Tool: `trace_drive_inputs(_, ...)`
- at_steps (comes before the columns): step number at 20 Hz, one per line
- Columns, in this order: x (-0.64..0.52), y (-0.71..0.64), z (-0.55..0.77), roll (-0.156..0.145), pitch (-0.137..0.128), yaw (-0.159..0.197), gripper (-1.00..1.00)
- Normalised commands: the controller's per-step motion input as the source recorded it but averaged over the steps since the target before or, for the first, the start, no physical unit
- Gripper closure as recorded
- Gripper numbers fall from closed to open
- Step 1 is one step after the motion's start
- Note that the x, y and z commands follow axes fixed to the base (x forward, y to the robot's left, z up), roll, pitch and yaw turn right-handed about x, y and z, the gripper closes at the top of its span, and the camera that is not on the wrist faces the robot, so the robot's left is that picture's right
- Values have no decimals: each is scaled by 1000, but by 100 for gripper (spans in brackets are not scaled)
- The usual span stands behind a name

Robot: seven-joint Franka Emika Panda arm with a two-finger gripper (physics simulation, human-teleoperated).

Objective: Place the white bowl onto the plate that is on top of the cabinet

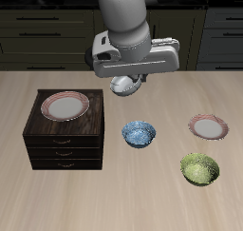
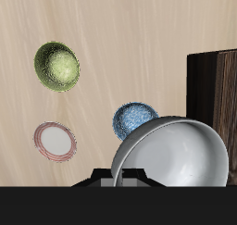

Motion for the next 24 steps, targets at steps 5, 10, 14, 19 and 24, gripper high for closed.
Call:
trace_drive_inputs(5, -162, 7, 94, 12, 6, 12, 100)
trace_drive_inputs(10, -93, -75, 41, 1, -11, 20, 100)
trace_drive_inputs(14, -233, -129, 91, -6, -37, 74, 100)
trace_drive_inputs(19, -217, -81, 142, -31, -11, 38, 100)
trace_drive_inputs(24, -129, -165, 275, -6, -53, 46, 100)
